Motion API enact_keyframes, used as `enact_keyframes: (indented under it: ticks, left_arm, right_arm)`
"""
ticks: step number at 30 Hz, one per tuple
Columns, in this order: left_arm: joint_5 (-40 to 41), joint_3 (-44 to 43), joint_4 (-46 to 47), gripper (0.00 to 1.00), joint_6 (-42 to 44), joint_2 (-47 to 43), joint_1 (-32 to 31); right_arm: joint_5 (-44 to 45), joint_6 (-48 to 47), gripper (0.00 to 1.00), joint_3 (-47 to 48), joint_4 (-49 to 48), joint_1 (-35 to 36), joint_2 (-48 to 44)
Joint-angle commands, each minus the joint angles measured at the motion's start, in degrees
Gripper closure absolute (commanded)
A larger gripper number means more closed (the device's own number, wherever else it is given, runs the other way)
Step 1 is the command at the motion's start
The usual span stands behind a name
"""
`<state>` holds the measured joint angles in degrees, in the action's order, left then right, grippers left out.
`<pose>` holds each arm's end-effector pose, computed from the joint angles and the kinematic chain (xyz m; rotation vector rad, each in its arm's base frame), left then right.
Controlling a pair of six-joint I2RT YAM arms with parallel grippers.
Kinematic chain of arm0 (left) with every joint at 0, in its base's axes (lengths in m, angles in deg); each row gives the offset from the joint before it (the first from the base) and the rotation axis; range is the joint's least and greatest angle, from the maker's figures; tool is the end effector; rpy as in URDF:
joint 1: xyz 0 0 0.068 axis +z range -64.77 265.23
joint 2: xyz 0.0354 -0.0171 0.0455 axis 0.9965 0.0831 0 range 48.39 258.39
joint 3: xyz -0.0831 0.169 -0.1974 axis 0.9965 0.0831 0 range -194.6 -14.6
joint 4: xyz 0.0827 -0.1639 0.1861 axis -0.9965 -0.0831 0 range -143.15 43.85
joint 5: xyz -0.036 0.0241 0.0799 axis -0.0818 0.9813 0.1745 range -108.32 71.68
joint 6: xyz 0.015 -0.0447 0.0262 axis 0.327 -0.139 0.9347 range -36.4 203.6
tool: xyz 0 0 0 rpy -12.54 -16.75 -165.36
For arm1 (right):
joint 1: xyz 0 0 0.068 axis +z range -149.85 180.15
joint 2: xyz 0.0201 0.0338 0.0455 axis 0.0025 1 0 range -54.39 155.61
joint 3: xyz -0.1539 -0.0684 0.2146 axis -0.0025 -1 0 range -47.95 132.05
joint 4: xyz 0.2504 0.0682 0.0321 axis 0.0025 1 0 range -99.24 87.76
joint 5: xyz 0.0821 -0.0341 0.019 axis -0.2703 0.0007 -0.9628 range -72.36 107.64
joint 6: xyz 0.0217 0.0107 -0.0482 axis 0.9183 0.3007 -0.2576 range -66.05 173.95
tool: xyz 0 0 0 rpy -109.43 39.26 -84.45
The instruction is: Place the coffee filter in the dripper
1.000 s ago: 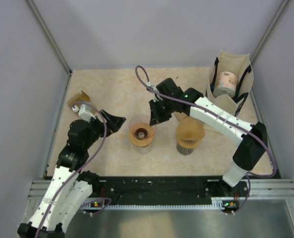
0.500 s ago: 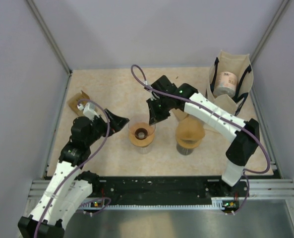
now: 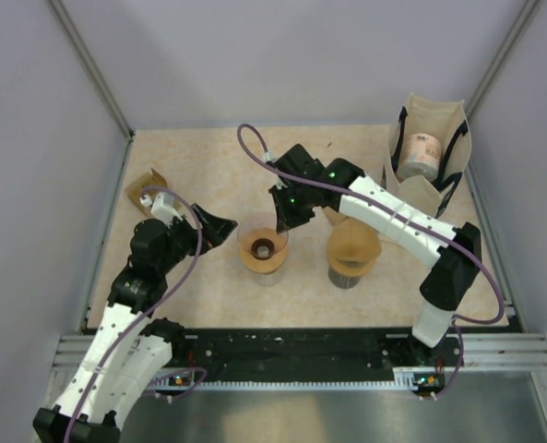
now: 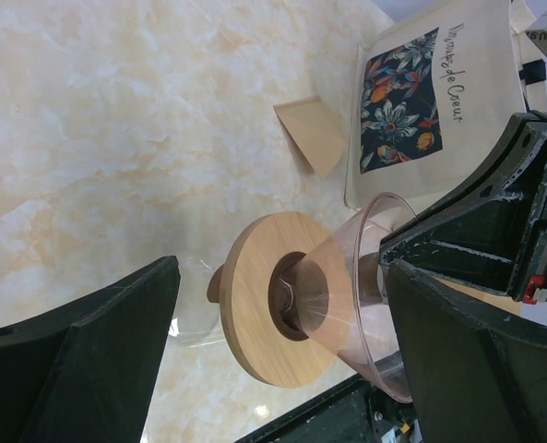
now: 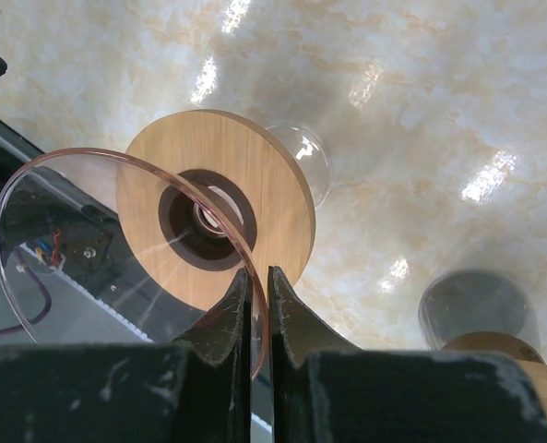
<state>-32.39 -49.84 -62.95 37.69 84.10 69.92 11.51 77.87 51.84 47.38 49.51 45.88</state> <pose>0.1469 -0.0491 0.2934 -0.3472 1.9477 -0.9482 0.2394 0.2847 0.3393 -0.6321 2.6072 0.5879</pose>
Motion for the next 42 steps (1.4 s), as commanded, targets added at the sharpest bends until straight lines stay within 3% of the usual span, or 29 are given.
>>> enact_keyframes:
  ticks: [1, 3, 5, 12, 21, 25, 29, 42]
  left_arm:
    - [1.06, -2.11, 0.89, 0.01, 1.26, -0.99, 0.11]
    - [0.79, -2.02, 0.98, 0.01, 1.17, -0.9, 0.19]
    - [1.23, -2.11, 1.15, 0.01, 1.35, -0.81, 0.11]
    - [2.02, -3.78, 0.19, 0.01, 2.58, -0.28, 0.11]
    - [1.24, -3.95, 0.19, 0.01, 2.67, -0.63, 0.11]
    - [-5.07, -3.69, 2.46, 0.01, 3.19, -0.81, 0.11]
    - [-12.38, -3.34, 4.58, 0.01, 3.63, 0.42, 0.11]
    - [-15.03, -2.11, 0.1, 0.01, 6.71, 3.05, -0.07]
  right_arm:
    - [8.5, -1.42, 1.0, -0.21, 3.06, 0.21, 1.77]
    - [8.68, -1.51, 1.0, 0.14, 2.97, 0.21, 1.77]
    - [8.33, -1.16, 0.9, 0.32, 2.36, 0.21, 1.51]
    - [8.15, -0.98, 0.76, 1.9, 1.13, 0.29, 0.37]
    - [4.91, -0.9, 0.73, 2.34, -1.77, 0.21, -1.04]
    - [3.32, -1.33, 0.68, 2.43, -2.21, 0.21, -1.57]
    - [3.4, -1.07, 0.58, 1.64, -3.18, 0.29, -2.88]
    - [5.25, -0.81, 0.25, -2.05, -8.19, 0.21, -9.3]
